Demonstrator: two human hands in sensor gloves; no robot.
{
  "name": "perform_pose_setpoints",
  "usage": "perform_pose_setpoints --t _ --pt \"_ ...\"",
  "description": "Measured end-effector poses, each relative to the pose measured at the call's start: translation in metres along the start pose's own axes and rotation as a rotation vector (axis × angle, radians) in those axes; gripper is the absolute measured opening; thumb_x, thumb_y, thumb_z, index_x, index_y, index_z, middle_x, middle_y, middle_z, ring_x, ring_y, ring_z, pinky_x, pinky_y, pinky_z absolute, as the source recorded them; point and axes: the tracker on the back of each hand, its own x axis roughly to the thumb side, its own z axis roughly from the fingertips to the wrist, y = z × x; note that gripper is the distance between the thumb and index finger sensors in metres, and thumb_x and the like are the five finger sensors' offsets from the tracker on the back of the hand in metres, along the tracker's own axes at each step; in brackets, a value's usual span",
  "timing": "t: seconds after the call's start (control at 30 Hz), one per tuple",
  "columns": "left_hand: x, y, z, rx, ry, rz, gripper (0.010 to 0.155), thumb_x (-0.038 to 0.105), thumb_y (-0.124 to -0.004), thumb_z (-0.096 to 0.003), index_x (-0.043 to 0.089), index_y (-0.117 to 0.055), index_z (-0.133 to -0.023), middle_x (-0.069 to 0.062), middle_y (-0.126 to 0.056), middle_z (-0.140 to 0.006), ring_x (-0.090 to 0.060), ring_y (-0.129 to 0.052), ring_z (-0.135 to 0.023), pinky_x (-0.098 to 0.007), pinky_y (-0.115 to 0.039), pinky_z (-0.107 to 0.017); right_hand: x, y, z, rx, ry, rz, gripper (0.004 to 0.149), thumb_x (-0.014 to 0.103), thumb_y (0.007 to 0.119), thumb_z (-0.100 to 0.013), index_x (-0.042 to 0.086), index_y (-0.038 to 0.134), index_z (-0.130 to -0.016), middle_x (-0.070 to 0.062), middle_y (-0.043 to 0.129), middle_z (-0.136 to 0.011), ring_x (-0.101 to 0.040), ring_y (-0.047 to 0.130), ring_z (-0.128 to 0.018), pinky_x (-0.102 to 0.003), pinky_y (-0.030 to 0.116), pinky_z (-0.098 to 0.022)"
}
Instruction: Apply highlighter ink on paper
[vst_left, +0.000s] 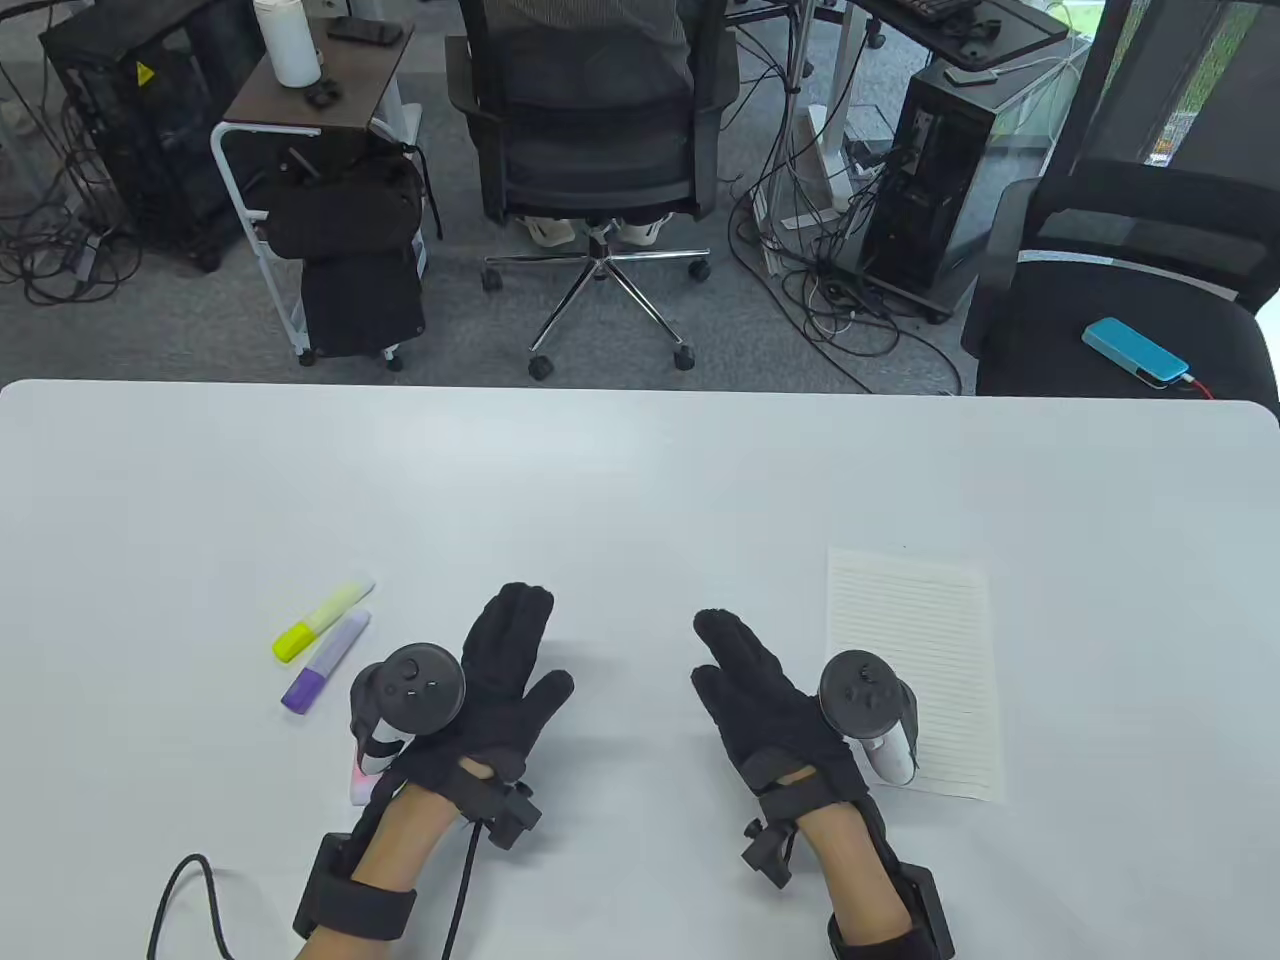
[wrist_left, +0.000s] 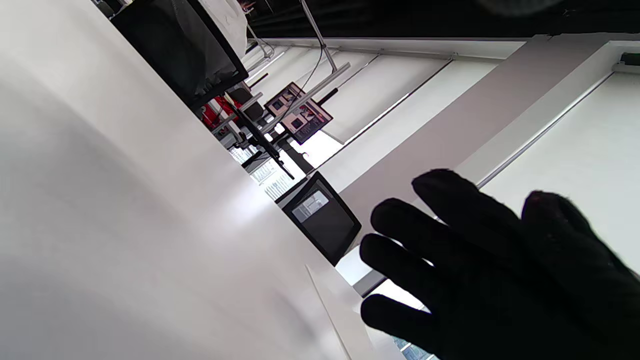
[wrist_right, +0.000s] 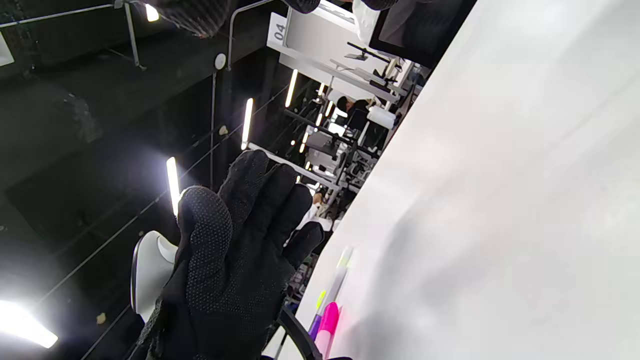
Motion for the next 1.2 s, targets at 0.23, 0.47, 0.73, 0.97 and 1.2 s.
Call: perform_pose_setpoints --t 0.23,0.47,0.73,0.97,1.2 --pt "-0.001 0.005 0.002 0.017 0.000 0.006 0.085 0.068 -0.057 -0.0427 0.027 -0.023 -0.109 -0.012 -0.020 -0.115 -0.044 -0.024 -0.107 -0.071 -0.032 -0.071 -0.002 0.004 -0.001 0.025 0.005 0.004 0.065 0.052 0.057 -0.066 0.022 0.030 -0.118 -0.024 0.019 -0.124 -0.056 0.020 -0.109 -0.077 0.031 -0.070" --pt "-0.002 0.004 0.002 0.010 -0.004 0.005 0.085 0.068 -0.057 -0.0427 0.026 -0.023 -0.109 -0.013 -0.021 -0.115 -0.044 -0.025 -0.107 -0.071 -0.033 -0.071 -0.001 0.004 -0.001 0.035 -0.003 -0.002 0.065 0.051 0.057 -0.066 0.022 0.030 -0.118 -0.024 0.018 -0.123 -0.056 0.020 -0.108 -0.077 0.031 -0.069" --pt "-0.002 0.002 0.000 0.009 -0.031 0.053 0.085 0.068 -0.057 -0.0427 0.027 -0.024 -0.109 -0.012 -0.022 -0.115 -0.044 -0.026 -0.107 -0.071 -0.034 -0.071 0.001 -0.002 0.000 0.030 -0.020 0.003 0.065 0.052 0.057 -0.066 0.022 0.030 -0.118 -0.024 0.019 -0.124 -0.056 0.020 -0.108 -0.077 0.031 -0.069" --pt "-0.003 0.001 -0.001 0.007 -0.041 0.060 0.084 0.068 -0.057 -0.0428 0.027 -0.024 -0.109 -0.012 -0.022 -0.115 -0.044 -0.027 -0.107 -0.071 -0.034 -0.071 -0.002 -0.018 0.003 0.012 -0.026 0.005 0.065 0.051 0.058 -0.066 0.021 0.031 -0.118 -0.025 0.019 -0.123 -0.057 0.019 -0.108 -0.078 0.030 -0.069" --pt "-0.001 -0.004 -0.001 -0.010 -0.046 0.045 0.084 0.068 -0.057 -0.0428 0.026 -0.025 -0.109 -0.012 -0.024 -0.115 -0.044 -0.028 -0.107 -0.071 -0.035 -0.071 -0.006 -0.086 0.039 -0.320 0.202 0.188 0.067 0.054 0.066 -0.066 0.013 0.045 -0.113 -0.027 0.026 -0.122 -0.058 0.018 -0.107 -0.080 0.020 -0.066"
